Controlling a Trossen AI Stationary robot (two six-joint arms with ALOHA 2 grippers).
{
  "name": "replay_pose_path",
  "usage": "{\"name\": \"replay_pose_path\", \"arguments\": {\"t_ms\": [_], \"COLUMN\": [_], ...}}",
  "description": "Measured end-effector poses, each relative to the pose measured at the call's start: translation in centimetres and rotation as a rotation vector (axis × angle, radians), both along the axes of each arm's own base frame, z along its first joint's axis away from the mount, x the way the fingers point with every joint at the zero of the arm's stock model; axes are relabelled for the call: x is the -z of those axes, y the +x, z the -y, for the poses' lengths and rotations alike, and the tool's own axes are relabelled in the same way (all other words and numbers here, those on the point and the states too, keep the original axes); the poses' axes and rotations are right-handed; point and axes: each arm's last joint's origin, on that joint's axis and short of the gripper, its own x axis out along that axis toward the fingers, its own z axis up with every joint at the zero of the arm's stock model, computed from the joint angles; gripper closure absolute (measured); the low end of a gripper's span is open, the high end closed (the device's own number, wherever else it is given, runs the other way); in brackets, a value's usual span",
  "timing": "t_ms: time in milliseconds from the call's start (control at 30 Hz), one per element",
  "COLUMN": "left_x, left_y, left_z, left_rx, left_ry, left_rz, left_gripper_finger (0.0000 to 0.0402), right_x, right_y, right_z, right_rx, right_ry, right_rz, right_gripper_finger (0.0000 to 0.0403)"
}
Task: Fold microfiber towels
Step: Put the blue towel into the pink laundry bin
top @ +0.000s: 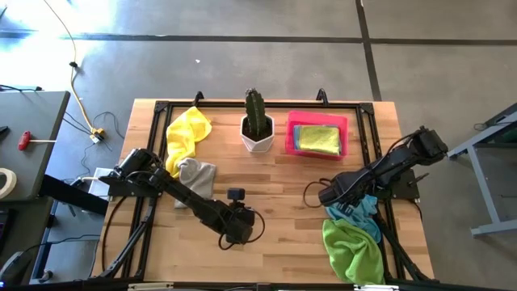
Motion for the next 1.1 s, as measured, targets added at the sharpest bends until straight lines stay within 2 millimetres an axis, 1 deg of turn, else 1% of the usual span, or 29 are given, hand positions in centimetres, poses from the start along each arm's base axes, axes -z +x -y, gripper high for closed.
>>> {"name": "replay_pose_path", "arguments": {"t_ms": [200,267,400,500,667,833,967,1100], "left_x": [0.0,0.0,-0.2,-0.4,-1.1,-1.9,-2.9,-3.9], "left_y": [0.0,0.0,0.5,1.1,2.4,3.4,4.4,5.3], "left_z": [0.0,0.0,0.2,0.4,1.0,1.4,1.4,1.1], "left_rx": [-0.001,-0.002,-0.002,0.030,0.097,0.138,0.142,0.126], "left_ry": [0.003,0.003,-0.016,-0.028,-0.060,-0.079,-0.095,-0.118], "left_rz": [0.001,0.007,0.056,0.114,0.241,0.369,0.500,0.625], "left_gripper_finger": [0.0342,0.0342,0.0342,0.0342,0.0342,0.0342,0.0342,0.0342], "right_x": [-0.8,-1.2,-2.5,-3.9,-6.8,-10.1,-12.2,-13.8], "right_y": [0.5,0.8,1.8,3.2,5.9,8.2,9.1,9.5], "right_z": [-0.2,-0.3,-0.6,-0.9,-1.8,-3.3,-4.1,-4.4], "right_rx": [-0.030,-0.031,-0.053,-0.078,-0.165,-0.283,-0.346,-0.374], "right_ry": [0.017,0.019,-0.004,-0.033,-0.062,-0.102,-0.176,-0.267], "right_rz": [0.003,0.009,0.062,0.152,0.371,0.612,0.748,0.826], "right_gripper_finger": [0.0381,0.0396,0.0389,0.0398,0.0399,0.0401,0.0402,0.0402]}}
